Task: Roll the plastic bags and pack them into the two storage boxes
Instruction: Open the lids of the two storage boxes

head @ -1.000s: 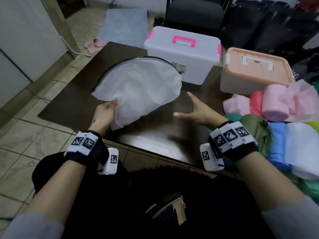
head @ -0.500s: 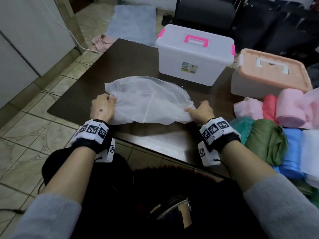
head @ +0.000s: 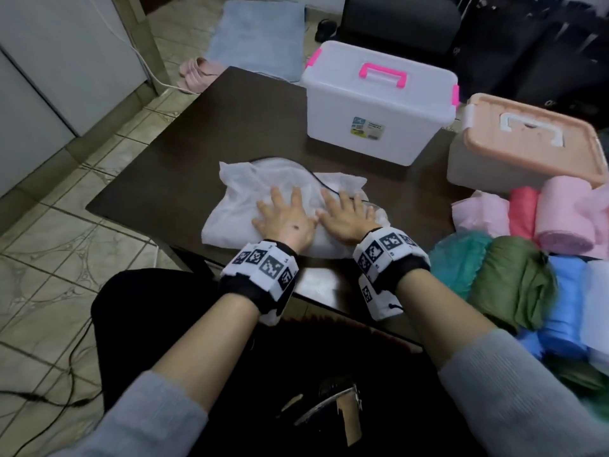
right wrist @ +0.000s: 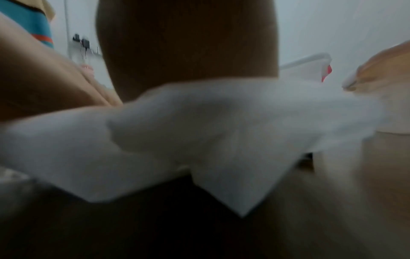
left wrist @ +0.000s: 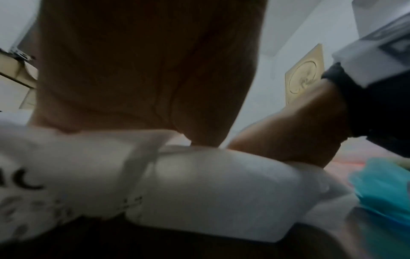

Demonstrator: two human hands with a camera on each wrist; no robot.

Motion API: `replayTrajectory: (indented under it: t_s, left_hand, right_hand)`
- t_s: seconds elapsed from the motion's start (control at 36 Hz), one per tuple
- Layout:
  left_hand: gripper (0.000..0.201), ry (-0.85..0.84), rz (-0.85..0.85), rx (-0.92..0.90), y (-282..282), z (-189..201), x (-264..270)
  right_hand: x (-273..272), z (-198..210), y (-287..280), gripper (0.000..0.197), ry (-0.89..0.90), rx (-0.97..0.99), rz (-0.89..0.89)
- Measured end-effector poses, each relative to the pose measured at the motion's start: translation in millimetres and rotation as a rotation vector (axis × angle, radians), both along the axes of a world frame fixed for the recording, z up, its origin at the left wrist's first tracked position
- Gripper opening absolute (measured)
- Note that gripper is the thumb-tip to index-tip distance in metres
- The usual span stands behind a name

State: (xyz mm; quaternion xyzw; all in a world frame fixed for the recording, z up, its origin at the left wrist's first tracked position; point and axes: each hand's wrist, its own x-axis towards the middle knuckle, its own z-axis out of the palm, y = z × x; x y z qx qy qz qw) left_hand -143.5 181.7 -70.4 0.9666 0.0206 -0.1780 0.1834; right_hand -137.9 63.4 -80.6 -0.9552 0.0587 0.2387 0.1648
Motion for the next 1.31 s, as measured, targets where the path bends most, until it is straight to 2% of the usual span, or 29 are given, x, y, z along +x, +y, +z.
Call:
replayTrajectory:
  t_s: [0.11,0.17,0.22,0.28,0.33,0.42,0.47,0.56,0.64,0.69,0.83,0.97,1.11,1.31]
  left_hand:
    - [0.072,0.138,-0.054,0.017,7,-8,6]
    - [0.075,0.184,-0.075,0.028,11,-7,13]
    - [0.078,0.190,-0.068,0.012,15,-2,22]
    - [0.081,0.144,-0.040,-0.017,19,6,28]
    - [0.080,0.036,-0.010,-0.022,19,15,28]
    - [0.075,-0.173,-0.045,0.036,5,28,12]
    - [0.074,-0.207,-0.150,0.049,-7,28,-3]
    - [0.078,-0.067,-0.240,0.087,-18,16,-12]
    - [0.082,0.077,-0.189,0.110,-12,6,4]
    - [0.083,0.122,-0.156,0.120,0,4,23]
    - [0.084,0.177,-0.078,0.207,47,6,85]
    - [0.082,0.149,0.004,0.210,76,10,147]
    - [0.084,0.122,-0.039,0.231,73,3,194]
    - [0.082,0.081,-0.109,0.243,52,2,221]
  right_hand:
    - [7,4,-4,0.057,0.067,-0.031,0.050]
    - [16,18,-7,0.051,-0.032,0.028,0.009]
    - [25,37,-12,0.045,-0.237,0.076,-0.088]
    - [35,58,-18,0.042,-0.455,0.034,-0.114]
    - [47,78,-26,0.041,-0.599,-0.018,-0.097]
    - [70,101,-40,0.043,-0.710,-0.079,-0.078]
    - [86,112,-46,0.046,-0.739,-0.121,-0.061]
    - [107,117,-51,0.062,-0.592,-0.211,-0.057]
    - [119,114,-54,0.078,-0.308,-0.241,-0.084]
    - [121,112,-58,0.078,-0.203,-0.246,-0.088]
    - [123,110,-64,0.063,-0.261,-0.348,-0.067]
    - [124,114,-67,0.062,-0.231,-0.318,-0.056]
    - [115,110,-61,0.058,-0.264,-0.297,-0.090]
    - [94,109,-50,0.052,-0.233,-0.266,-0.133]
